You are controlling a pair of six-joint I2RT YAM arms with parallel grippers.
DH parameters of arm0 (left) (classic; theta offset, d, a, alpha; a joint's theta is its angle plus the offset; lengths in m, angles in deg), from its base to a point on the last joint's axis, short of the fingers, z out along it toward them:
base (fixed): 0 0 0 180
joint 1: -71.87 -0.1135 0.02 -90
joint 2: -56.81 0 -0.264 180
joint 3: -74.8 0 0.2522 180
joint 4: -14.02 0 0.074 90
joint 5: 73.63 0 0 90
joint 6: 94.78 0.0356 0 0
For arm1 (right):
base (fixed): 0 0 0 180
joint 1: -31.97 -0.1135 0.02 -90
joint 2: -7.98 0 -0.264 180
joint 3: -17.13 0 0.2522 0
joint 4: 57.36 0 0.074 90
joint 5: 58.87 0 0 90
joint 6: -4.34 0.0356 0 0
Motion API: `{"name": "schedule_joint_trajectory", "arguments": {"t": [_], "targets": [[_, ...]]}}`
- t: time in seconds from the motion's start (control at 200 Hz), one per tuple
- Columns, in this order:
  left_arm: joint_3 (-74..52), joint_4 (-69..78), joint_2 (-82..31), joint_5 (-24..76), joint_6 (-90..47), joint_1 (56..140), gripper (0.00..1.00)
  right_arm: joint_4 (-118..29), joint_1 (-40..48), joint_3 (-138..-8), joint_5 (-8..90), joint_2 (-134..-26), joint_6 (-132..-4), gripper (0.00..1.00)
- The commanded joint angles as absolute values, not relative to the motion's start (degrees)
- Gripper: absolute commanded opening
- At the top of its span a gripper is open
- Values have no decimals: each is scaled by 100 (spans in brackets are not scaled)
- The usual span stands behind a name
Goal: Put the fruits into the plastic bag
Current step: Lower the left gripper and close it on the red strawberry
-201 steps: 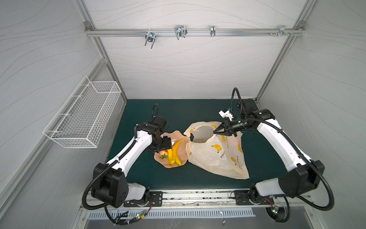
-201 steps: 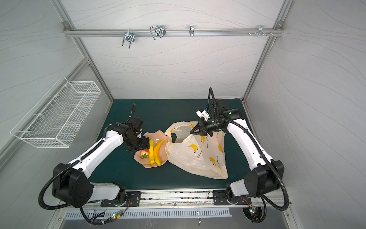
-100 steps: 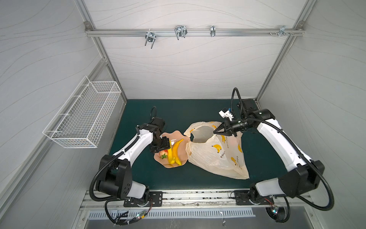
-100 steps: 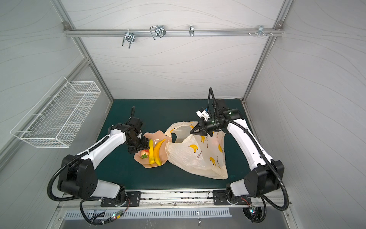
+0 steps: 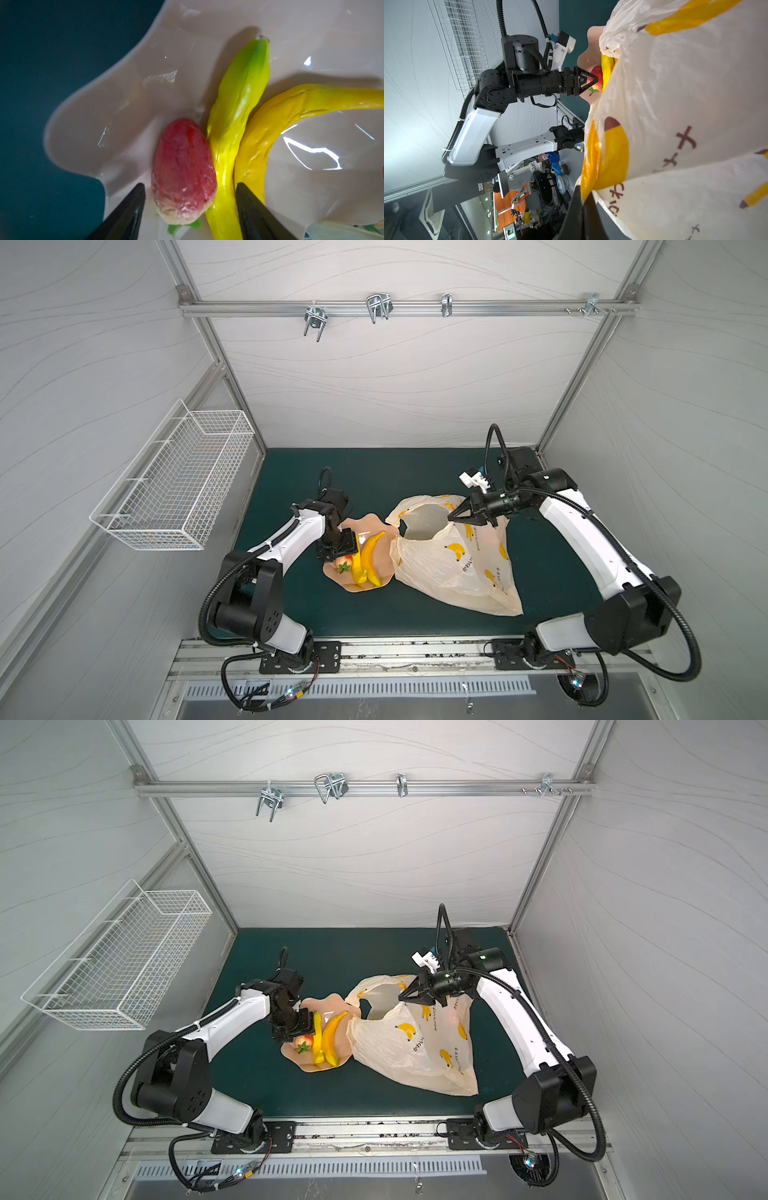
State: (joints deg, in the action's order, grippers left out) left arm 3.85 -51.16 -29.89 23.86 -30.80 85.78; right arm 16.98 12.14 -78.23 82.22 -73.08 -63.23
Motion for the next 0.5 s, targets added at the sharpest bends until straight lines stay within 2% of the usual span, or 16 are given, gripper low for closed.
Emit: {"name": "schedule_joint_trajectory", "arguments": {"t": [0.0,0.3,0.495], "targets": [[412,-5006,-3077,2339,-2994,8541,71,1897,1238,-8029,8264,-7328,-6466,0],[574,-4861,-3186,2407,-2958,8541,68,1889,1238,-8025,8240,-7365,-6457,0],[531,-4873,-3177,2448,-2875,8541,61,1845,1238,-8055,8246,-7394,-6427,0]]}}
